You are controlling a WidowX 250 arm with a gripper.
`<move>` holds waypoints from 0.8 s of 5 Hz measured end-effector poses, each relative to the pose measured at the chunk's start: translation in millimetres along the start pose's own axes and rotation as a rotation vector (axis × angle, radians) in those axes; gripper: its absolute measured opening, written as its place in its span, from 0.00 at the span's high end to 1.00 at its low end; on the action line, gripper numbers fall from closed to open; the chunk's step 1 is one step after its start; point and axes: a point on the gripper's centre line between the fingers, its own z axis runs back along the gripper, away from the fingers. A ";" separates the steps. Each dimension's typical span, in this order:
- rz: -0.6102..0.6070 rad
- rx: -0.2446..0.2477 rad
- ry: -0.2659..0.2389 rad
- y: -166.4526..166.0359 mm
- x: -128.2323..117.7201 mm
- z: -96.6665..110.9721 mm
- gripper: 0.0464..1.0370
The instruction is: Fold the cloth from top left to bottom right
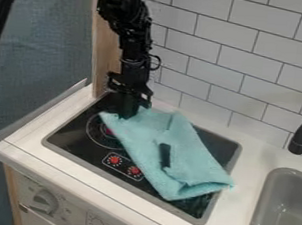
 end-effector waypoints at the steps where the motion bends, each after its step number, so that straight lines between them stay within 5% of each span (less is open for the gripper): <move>1: 0.027 -0.010 -0.036 11.0 7.4 11.5 0.98; 2: 0.027 -0.052 -0.044 7.3 7.2 12.5 0.98; 4: -0.083 -0.125 -0.116 -31.5 -8.6 53.7 0.98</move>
